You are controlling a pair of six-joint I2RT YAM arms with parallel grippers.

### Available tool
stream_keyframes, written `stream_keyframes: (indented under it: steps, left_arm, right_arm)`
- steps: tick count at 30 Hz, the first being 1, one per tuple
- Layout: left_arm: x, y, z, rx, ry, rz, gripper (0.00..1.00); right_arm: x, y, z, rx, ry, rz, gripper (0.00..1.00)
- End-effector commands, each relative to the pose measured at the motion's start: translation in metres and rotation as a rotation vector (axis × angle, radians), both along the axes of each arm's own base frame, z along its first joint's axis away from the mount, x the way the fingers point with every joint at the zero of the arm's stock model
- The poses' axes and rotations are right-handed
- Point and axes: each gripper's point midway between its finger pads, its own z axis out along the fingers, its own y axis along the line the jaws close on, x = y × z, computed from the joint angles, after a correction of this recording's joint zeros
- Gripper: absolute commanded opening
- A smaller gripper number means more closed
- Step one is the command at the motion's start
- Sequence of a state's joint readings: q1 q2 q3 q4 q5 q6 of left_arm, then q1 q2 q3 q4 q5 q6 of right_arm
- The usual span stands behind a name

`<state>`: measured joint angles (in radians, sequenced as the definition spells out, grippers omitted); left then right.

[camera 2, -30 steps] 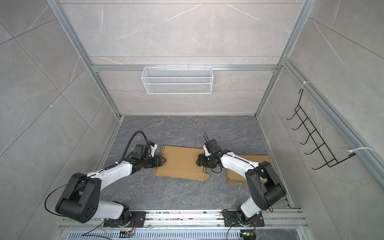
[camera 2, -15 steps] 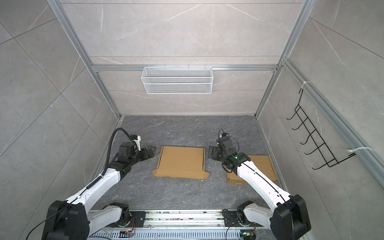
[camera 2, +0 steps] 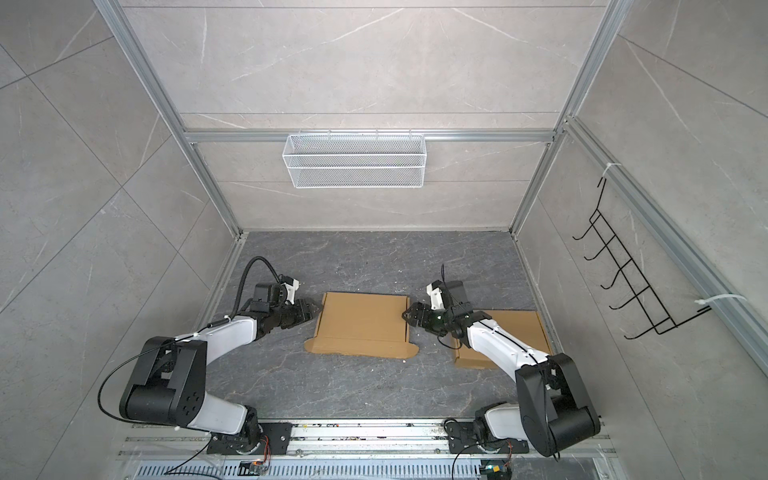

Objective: Fold the paper box

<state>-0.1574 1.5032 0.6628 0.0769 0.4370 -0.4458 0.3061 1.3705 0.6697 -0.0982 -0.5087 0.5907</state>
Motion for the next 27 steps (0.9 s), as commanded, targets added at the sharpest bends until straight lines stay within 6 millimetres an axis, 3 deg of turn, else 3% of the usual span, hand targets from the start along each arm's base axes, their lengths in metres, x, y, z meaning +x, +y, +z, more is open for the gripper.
stream_keyframes:
  steps: [1,8,13,21,27]
  left_arm:
    - [0.012,-0.015,0.016,-0.082,-0.067,-0.054,0.71]
    - [0.006,-0.024,0.006,-0.139,-0.037,-0.087,0.63]
    - [0.004,-0.025,-0.006,-0.144,-0.01,-0.089,0.49]
    - [-0.001,-0.008,-0.027,-0.142,0.053,-0.036,0.29]
    - [-0.007,0.002,-0.042,-0.084,0.115,-0.016,0.25]
  right_arm:
    - [0.001,0.012,0.008,0.086,-0.018,0.053,0.84]
    - [0.004,0.015,-0.003,0.111,0.013,0.064,0.88]
    - [0.004,0.017,-0.007,0.131,0.025,0.067,0.9]
    - [-0.005,0.013,-0.01,0.139,0.044,0.076,0.99]
    - [-0.011,0.008,-0.015,0.129,0.059,0.067,0.99]
